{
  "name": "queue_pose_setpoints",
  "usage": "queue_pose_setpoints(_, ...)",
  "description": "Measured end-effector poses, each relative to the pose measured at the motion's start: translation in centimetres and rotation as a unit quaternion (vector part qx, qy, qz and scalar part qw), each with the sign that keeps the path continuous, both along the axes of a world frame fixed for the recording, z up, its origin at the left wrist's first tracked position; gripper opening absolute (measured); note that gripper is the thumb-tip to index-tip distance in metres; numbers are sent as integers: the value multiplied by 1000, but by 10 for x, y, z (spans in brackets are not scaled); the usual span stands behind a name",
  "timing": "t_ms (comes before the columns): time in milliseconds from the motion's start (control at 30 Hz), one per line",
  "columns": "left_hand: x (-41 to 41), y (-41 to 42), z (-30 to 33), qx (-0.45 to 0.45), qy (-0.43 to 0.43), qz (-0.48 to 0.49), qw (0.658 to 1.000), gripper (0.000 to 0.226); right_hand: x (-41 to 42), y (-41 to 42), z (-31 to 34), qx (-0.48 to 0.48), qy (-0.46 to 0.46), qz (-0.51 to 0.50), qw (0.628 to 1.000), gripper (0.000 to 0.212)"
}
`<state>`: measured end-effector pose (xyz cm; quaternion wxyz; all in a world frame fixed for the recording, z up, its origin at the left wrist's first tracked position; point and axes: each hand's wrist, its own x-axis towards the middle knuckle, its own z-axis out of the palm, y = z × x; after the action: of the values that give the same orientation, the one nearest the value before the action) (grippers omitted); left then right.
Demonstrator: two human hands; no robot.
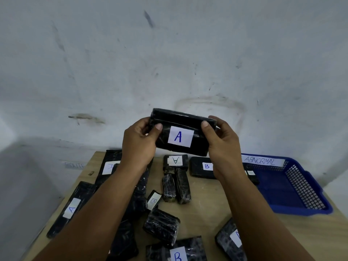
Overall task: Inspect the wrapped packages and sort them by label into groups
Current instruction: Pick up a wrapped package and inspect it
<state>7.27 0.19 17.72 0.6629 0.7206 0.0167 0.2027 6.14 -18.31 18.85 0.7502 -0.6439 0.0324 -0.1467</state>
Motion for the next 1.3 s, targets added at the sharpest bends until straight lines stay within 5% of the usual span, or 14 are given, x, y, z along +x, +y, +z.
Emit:
queue_pose_setpoints(133, -7, -2, 7, -6, -3, -24, 1000, 12, 4, -3, 0, -15, -31, 0, 999, 15)
queue_pose_setpoints(267, -4, -3, 15, -1, 56, -4, 998, 58, 4, -6, -2, -81, -57, 8, 995, 21)
queue_pose_setpoints(467, -3, -7, 16, -78, 9, -44, 996, 8, -5, 3, 6, -76, 5, 4, 997, 60)
queue_pose_setpoints(633, -5, -17, 10, -75, 20, -54, 995, 17, -2, 5, -1, -123, 37, -5, 992, 59)
queue_pose_setpoints(767, -8, -21, 5, 28, 66, 2, 997, 57, -6, 8, -5, -166, 23, -6, 986, 68)
queue_pose_setpoints(933, -9, -22, 0, 9, 34, 3, 999, 40, -5, 8, -10, -185, 12, -17, 983, 85)
queue_pose_setpoints(1167, -6, -14, -11, 46, -33, -5, 998, 42, -4, 6, -8, -188, 30, -11, 982, 82)
queue_pose_setpoints(1300, -6, -10, -7, 89, -39, -44, 994, 62, -4, 5, -6, -95, 15, -20, 995, 24)
